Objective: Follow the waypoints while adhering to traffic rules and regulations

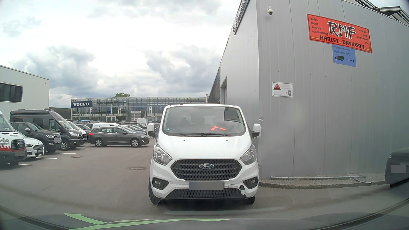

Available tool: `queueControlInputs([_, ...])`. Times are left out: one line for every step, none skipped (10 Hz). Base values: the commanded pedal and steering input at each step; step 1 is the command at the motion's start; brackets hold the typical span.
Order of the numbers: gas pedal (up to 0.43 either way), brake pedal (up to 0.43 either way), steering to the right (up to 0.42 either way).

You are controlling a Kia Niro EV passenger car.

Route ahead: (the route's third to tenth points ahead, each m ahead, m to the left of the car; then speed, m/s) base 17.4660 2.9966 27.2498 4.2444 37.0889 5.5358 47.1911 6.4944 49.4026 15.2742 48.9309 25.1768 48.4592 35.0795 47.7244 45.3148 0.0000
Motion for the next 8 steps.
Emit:
queueControlInputs([0.000,0.457,-0.463])
queueControlInputs([0.000,0.457,-0.462])
queueControlInputs([0.000,0.457,-0.463])
queueControlInputs([0.000,0.457,-0.462])
queueControlInputs([0.000,0.457,-0.462])
queueControlInputs([0.000,0.457,-0.462])
queueControlInputs([0.000,0.457,-0.462])
queueControlInputs([0.000,0.457,-0.462])
